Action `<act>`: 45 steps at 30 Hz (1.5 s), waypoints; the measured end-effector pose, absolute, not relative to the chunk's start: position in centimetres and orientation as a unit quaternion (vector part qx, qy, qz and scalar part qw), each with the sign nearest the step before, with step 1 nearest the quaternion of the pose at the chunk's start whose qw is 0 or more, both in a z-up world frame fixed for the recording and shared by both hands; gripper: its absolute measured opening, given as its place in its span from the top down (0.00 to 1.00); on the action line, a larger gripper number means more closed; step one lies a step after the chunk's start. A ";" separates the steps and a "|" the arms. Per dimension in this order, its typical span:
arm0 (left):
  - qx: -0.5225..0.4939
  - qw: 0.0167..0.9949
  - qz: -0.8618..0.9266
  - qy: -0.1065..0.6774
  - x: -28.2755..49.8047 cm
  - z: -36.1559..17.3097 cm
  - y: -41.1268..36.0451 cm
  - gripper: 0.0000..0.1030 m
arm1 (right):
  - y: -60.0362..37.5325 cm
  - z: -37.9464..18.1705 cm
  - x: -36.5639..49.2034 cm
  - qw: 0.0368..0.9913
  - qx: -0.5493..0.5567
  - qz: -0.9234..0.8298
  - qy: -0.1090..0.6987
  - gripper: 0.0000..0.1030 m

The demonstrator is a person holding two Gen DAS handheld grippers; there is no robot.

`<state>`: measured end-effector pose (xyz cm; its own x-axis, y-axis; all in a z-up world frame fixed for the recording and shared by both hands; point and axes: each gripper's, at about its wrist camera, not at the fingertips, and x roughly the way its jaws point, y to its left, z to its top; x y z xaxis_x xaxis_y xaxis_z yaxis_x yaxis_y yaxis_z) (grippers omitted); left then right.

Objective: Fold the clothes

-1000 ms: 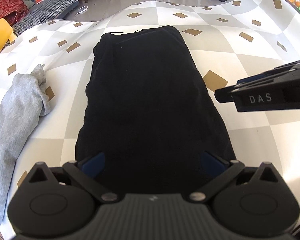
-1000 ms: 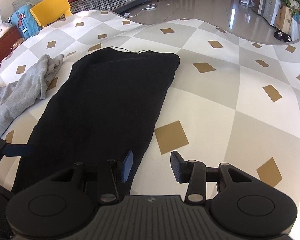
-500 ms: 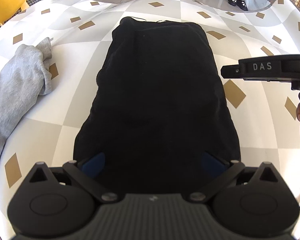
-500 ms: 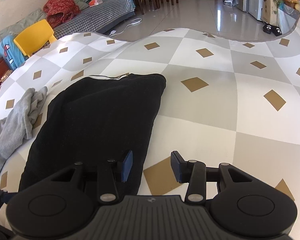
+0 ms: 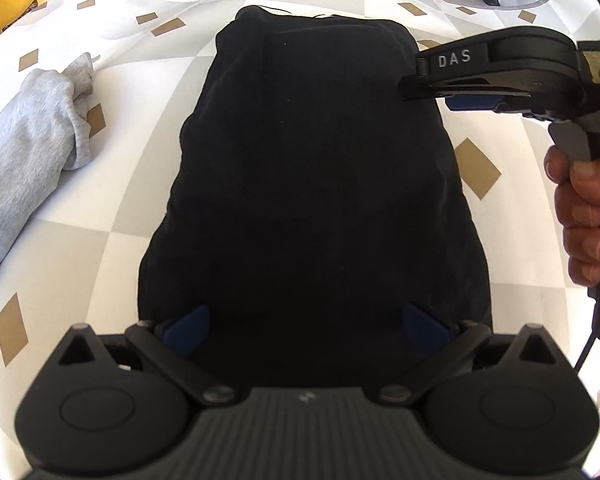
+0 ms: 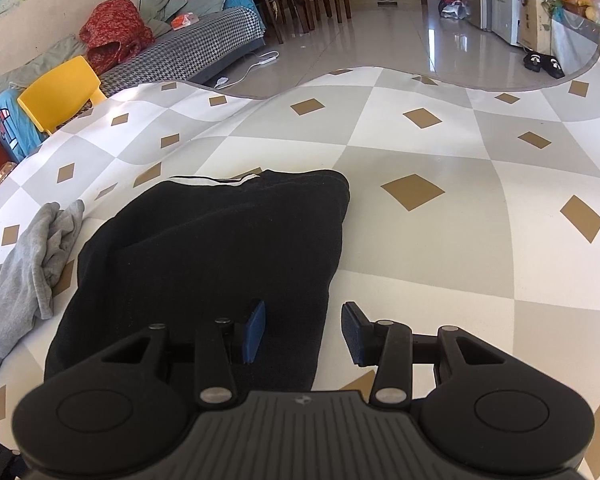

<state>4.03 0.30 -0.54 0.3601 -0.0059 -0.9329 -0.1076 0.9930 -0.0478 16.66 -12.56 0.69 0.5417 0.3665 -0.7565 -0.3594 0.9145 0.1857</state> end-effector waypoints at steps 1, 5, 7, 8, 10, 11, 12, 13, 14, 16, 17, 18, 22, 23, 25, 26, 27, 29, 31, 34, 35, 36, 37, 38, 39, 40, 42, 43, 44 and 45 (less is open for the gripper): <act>-0.048 0.823 0.031 0.565 4.1 -0.6 0.2 0.00 | -12.4 0.5 16.7 0.876 0.009 0.209 0.434 0.60; -0.047 0.824 0.029 0.564 4.2 -0.6 0.1 0.00 | -12.1 -0.2 16.7 0.875 0.016 0.205 0.438 0.65; -0.048 0.825 0.029 0.562 4.2 -0.6 0.1 0.00 | -11.7 -0.2 16.5 0.879 -0.001 0.195 0.435 0.76; -0.048 0.825 0.029 0.562 4.3 -0.6 0.0 0.00 | -11.6 -0.3 16.4 0.881 -0.009 0.189 0.434 0.83; -0.048 0.826 0.029 0.561 4.3 -0.6 0.0 0.00 | -11.7 -0.3 16.4 0.882 -0.005 0.184 0.434 0.86; -0.048 0.826 0.029 0.560 4.3 -0.6 -0.1 0.00 | -11.7 -0.2 16.4 0.882 -0.007 0.182 0.435 0.87; -0.047 0.827 0.029 0.560 4.3 -0.7 -0.1 0.00 | -11.6 -0.1 16.2 0.883 -0.014 0.180 0.432 0.89; -0.047 0.827 0.029 0.560 4.3 -0.7 -0.2 0.00 | -11.4 0.0 16.1 0.885 -0.021 0.177 0.430 0.89; -0.046 0.827 0.028 0.559 4.3 -0.7 -0.2 0.00 | -11.2 0.0 15.9 0.887 -0.028 0.174 0.427 0.90; -0.048 0.828 0.025 0.558 4.3 -0.6 -0.3 0.00 | -11.3 0.1 15.7 0.890 -0.034 0.161 0.424 0.90; -0.050 0.829 0.024 0.557 4.3 -0.6 -0.2 0.00 | -11.4 0.2 15.7 0.891 -0.034 0.155 0.424 0.90; -0.053 0.830 0.024 0.555 4.3 -0.5 -0.2 0.00 | -11.8 0.4 15.7 0.892 -0.032 0.149 0.425 0.90; -0.057 0.833 0.018 0.550 4.2 -0.3 -0.2 0.00 | -13.5 0.9 15.9 0.895 -0.025 0.123 0.428 0.90; -0.056 0.834 0.016 0.549 4.2 -0.3 -0.3 0.00 | -14.0 0.9 15.9 0.895 -0.025 0.114 0.430 0.90; -0.050 0.837 0.015 0.545 4.2 -0.2 -0.6 0.00 | -15.1 1.0 15.9 0.895 -0.025 0.096 0.434 0.90; -0.047 0.838 0.014 0.543 4.1 -0.2 -0.8 0.00 | -15.7 1.0 15.9 0.896 -0.025 0.086 0.436 0.90; -0.046 0.840 0.012 0.540 4.1 -0.2 -0.9 0.00 | -16.3 1.1 15.9 0.896 -0.025 0.077 0.437 0.90; -0.045 0.843 0.007 0.537 4.0 0.0 -1.2 0.00 | -17.5 1.2 15.7 0.894 -0.027 0.061 0.443 0.90; -0.044 0.844 0.004 0.534 3.9 0.0 -1.4 0.00 | -18.7 1.3 15.6 0.893 -0.029 0.045 0.448 0.90; -0.033 0.845 0.009 0.533 3.8 -0.1 -1.6 0.00 | -20.5 1.4 15.4 0.890 -0.032 0.021 0.455 0.90; -0.030 0.844 0.013 0.535 3.7 -0.3 -1.6 0.00 | -21.0 1.5 15.2 0.888 -0.035 0.014 0.458 0.90; -0.028 0.843 0.018 0.536 3.6 -0.5 -1.6 0.00 | -21.6 1.5 15.1 0.886 -0.036 0.008 0.462 0.90; -0.027 0.842 0.023 0.538 3.6 -0.7 -1.5 0.00 | -22.2 1.5 14.9 0.884 -0.036 0.002 0.466 0.90; -0.028 0.840 0.029 0.541 3.6 -1.0 -1.4 0.00 | -22.9 1.5 14.7 0.882 -0.037 -0.005 0.470 0.90; -0.031 0.838 0.033 0.543 3.5 -1.2 -1.1 0.00 | -23.2 1.6 14.4 0.882 -0.038 -0.003 0.469 0.90; -0.036 0.837 0.036 0.544 3.5 -1.3 -0.8 0.00 | -23.4 1.8 14.1 0.883 -0.040 -0.001 0.468 0.90; -0.043 0.836 0.039 0.545 3.4 -1.3 -0.2 0.00 | -24.0 2.2 13.5 0.884 -0.042 0.004 0.467 0.90; -0.045 0.837 0.039 0.544 3.5 -1.2 0.1 0.00 | -24.3 2.4 13.2 0.884 -0.043 0.006 0.466 0.90; -0.045 0.838 0.039 0.542 3.5 -1.1 0.3 0.00 | -24.5 2.5 12.9 0.884 -0.044 0.009 0.465 0.90; -0.045 0.840 0.038 0.540 3.3 -0.7 0.5 0.00 | -24.8 2.7 12.6 0.885 -0.046 0.011 0.464 0.90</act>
<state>3.26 0.53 -0.69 0.4150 0.0153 -0.9097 -0.1121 0.9931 -0.0345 12.62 -24.80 2.73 0.5698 -0.0224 -0.8214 -0.0623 0.9956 -0.0703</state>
